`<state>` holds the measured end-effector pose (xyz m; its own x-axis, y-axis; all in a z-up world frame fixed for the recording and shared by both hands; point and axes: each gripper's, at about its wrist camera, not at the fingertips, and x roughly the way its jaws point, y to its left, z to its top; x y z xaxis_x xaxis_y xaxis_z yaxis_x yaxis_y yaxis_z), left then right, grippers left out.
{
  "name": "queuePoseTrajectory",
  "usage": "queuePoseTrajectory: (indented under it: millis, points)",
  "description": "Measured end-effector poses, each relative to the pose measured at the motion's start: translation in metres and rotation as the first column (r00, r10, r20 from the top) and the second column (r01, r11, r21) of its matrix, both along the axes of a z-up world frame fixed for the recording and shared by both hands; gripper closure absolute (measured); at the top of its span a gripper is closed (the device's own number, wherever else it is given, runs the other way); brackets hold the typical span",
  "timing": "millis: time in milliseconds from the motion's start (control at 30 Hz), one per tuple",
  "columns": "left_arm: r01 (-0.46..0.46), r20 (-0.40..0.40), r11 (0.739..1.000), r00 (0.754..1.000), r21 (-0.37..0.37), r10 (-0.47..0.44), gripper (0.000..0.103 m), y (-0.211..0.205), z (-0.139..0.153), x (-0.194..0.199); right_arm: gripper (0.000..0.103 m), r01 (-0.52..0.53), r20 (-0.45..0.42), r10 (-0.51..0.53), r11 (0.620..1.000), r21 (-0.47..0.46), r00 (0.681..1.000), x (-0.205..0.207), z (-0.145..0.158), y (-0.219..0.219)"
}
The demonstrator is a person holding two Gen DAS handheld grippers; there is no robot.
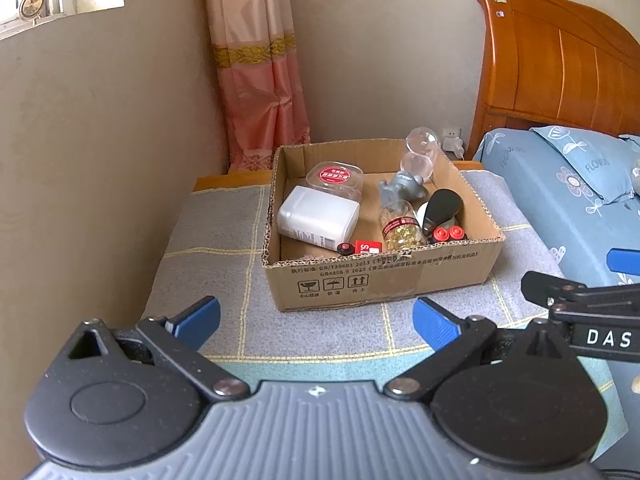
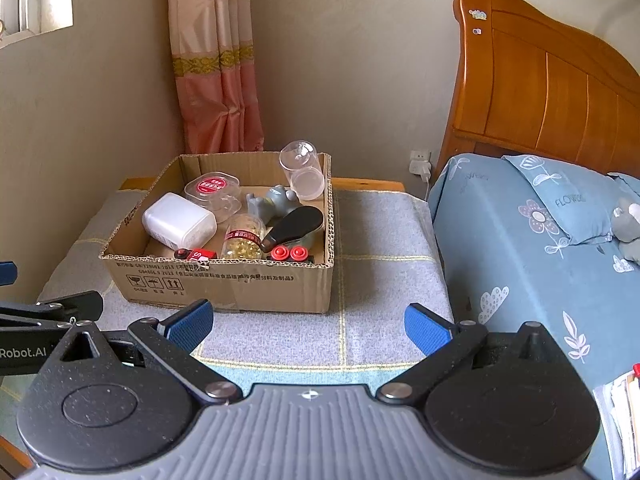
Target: Organize rigid objects
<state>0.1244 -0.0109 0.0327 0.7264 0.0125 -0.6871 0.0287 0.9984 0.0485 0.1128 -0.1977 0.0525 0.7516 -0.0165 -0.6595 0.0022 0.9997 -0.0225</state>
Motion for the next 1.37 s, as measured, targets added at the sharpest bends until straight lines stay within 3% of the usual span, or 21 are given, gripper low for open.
queuePoseTrajectory:
  millis: [1367]
  points:
    - [-0.005, -0.003, 1.000, 1.000, -0.005, 0.005, 0.001, -0.0016, 0.0027, -0.0034, 0.000, -0.001, 0.007, 0.001, 1.000, -0.008, 1.000, -0.0006, 0.0029, -0.0001]
